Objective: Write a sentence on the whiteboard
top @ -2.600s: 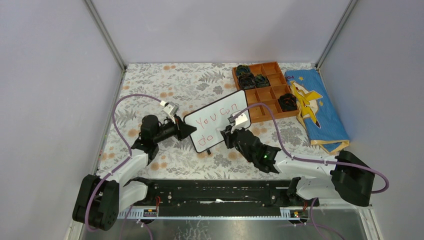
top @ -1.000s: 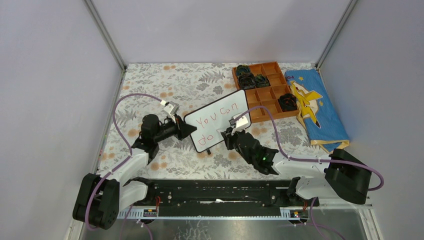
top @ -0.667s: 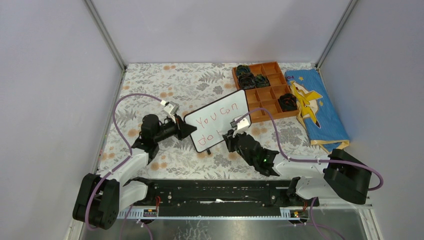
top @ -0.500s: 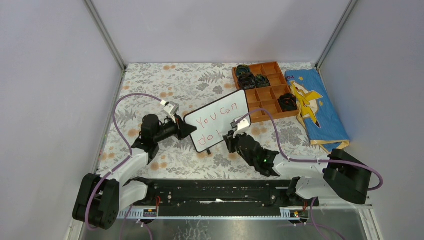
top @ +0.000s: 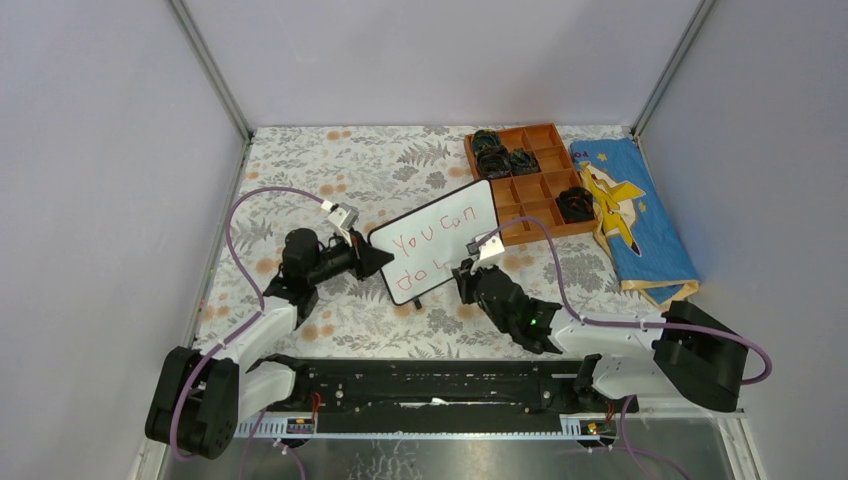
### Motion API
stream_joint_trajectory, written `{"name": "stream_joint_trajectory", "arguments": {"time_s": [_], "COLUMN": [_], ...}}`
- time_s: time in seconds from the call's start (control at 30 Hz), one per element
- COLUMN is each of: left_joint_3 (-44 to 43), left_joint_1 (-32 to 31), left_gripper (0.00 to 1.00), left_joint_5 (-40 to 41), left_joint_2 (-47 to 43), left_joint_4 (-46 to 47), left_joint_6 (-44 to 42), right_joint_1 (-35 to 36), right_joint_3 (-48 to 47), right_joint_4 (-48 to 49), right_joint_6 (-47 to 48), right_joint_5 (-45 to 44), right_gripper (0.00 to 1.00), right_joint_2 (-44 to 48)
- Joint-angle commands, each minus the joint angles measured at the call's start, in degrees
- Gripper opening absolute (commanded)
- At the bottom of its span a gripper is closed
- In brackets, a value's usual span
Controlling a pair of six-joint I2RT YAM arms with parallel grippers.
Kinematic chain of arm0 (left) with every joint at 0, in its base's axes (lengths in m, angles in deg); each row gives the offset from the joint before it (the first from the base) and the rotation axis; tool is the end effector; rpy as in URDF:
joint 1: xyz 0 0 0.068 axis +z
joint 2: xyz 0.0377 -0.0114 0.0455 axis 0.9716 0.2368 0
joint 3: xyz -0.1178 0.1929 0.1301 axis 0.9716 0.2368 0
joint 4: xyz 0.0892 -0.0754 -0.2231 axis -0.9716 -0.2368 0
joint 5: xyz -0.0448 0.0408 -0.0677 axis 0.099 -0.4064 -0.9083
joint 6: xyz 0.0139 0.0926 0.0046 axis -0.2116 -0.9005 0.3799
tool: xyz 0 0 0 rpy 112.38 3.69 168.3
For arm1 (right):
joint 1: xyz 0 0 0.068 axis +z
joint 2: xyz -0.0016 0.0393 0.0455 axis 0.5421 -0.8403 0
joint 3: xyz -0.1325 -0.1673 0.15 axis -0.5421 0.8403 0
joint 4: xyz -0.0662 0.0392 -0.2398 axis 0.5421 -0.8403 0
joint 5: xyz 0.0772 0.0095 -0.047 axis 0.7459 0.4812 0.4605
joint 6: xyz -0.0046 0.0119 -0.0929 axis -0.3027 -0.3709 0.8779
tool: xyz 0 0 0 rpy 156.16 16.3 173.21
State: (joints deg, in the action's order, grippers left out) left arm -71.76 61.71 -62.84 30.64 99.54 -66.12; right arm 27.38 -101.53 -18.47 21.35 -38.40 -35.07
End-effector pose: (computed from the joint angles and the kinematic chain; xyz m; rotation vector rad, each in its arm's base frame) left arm 0.2335 -0.1146 0.1937 0.4478 1.8297 -0.9868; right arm 0.1803 0.2303 0.1880 -0.3155 1.7897 0.4855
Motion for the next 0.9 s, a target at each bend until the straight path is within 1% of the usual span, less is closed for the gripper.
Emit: {"name": "stream_joint_trajectory", "arguments": {"time_s": [0.0,0.17,0.4,0.6,0.87], "left_joint_3": [0.4,0.4,0.5,0.5,0.5], "left_joint_1": [0.0,0.0,-0.2,-0.1,-0.2], "left_gripper": [0.13,0.13,0.13,0.13,0.13], "left_joint_5": [5.5,5.5,5.7,5.7,5.7], "left_joint_2": [1.0,0.9,0.6,0.7,0.7], "left_joint_4": [-5.1,-5.2,-5.1,-5.1,-5.1], "left_joint_6": [-5.9,-6.0,-6.0,-6.0,-6.0], "right_joint_1": [-0.4,0.0,0.4,0.4,0.4], "right_joint_3": [-0.8,1.1,-0.5,-1.8,-2.0], "right_joint_4": [0.3,3.3,3.9,4.4,5.5], "right_joint_6": [-0.4,0.8,1.3,1.3,0.2], "right_joint_5": [-1.6,3.8,7.2,7.3,5.1], "right_gripper": [0.0,0.0,0.0,0.0,0.0], "right_joint_2": [2.6,4.9,2.9,1.6,0.9]}}
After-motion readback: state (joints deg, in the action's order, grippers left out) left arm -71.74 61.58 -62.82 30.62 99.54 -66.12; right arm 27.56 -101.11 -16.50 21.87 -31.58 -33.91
